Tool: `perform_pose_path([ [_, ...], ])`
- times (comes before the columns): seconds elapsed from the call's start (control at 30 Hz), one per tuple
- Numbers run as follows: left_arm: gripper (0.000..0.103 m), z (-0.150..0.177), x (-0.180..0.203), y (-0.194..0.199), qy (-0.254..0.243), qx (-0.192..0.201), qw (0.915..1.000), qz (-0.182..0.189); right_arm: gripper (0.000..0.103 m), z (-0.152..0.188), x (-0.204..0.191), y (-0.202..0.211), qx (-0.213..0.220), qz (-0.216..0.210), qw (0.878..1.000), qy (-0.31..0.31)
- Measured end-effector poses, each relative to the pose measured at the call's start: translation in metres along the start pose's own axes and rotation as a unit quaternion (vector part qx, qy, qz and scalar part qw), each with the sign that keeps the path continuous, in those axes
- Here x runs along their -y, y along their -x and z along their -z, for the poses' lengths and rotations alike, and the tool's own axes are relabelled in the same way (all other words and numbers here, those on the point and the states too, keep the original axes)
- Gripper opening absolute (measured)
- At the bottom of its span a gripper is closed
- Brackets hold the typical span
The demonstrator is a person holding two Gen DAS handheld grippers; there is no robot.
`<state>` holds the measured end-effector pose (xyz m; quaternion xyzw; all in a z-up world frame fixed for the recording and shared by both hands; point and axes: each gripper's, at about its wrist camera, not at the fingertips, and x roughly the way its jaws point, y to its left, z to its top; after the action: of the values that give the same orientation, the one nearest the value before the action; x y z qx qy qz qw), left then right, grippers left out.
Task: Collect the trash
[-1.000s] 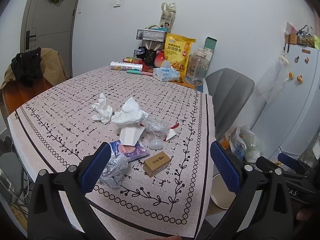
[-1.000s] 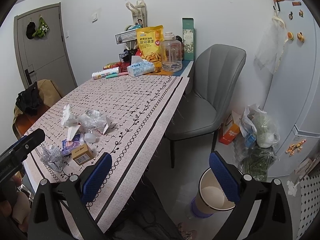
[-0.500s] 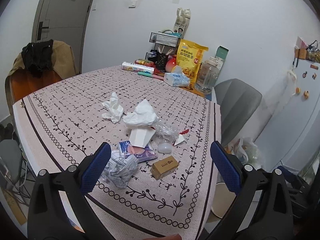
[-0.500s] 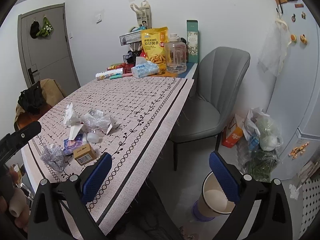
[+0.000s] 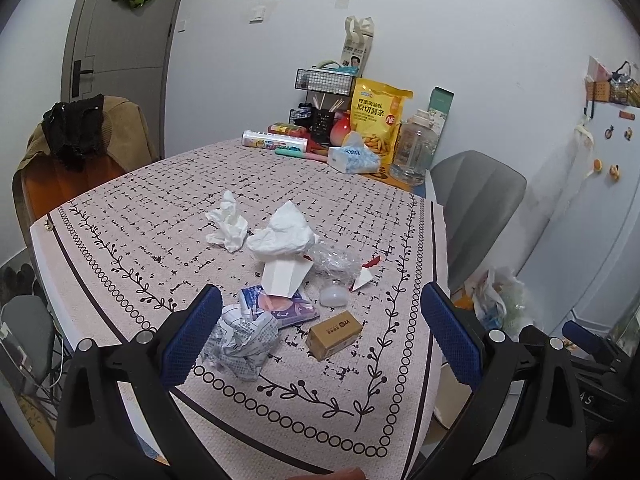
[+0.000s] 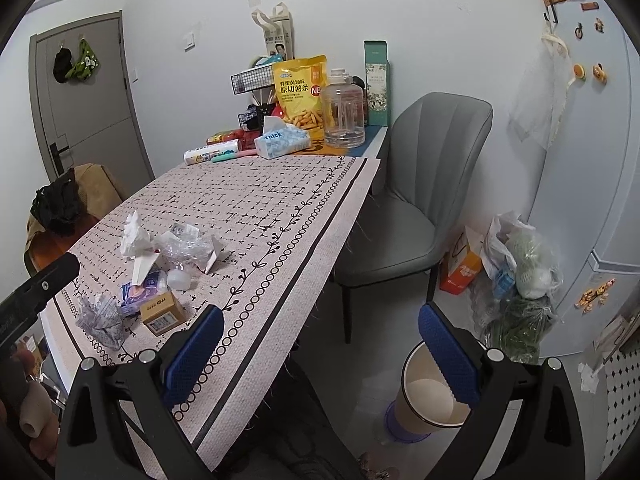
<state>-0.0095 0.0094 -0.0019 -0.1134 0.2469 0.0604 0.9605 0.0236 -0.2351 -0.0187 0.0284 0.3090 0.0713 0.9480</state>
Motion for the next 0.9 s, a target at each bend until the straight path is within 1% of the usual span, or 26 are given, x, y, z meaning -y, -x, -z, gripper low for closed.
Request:
perform_pose_path([
  [0.13,0.098,0.0,-0.001,0.002,-0.002,0.006,1.0,-0.003,0.096,0.003,0.004,-0.003,0.001,-0.018,1.0,-0.022],
  [0.2,0.098,0.001,-0.003,0.003,0.001,0.015,0.9999,-0.002,0.096,0.004,0.005,-0.003,0.007,-0.018,0.999,-0.027],
  [0.33,0.098,0.002,-0.002,0.002,-0.006,0.019,0.9998,-0.008,0.096,0.005,0.005,-0.003,0.014,-0.011,1.0,-0.026],
  [0.47,0.098,0.002,0.0,0.002,-0.015,0.02,0.9997,-0.003,0.095,0.004,0.001,-0.001,0.033,-0.013,0.999,-0.01],
  [0.57,0.098,0.002,0.0,0.002,-0.022,0.02,0.9996,0.002,0.095,0.002,0.001,0.0,0.039,-0.014,0.999,-0.01],
  [0.7,0.098,0.002,-0.007,0.002,-0.021,0.023,0.9995,0.008,0.095,-0.001,-0.001,-0.003,0.047,-0.03,0.998,-0.015],
  [0.8,0.098,0.003,-0.02,0.002,-0.002,0.024,0.9996,0.015,0.095,-0.003,-0.013,-0.005,0.052,-0.049,0.997,0.007],
  [0.9,0.098,0.006,-0.032,0.0,0.005,0.021,0.9997,0.009,0.095,-0.004,-0.025,-0.01,0.046,-0.068,0.996,0.019],
])
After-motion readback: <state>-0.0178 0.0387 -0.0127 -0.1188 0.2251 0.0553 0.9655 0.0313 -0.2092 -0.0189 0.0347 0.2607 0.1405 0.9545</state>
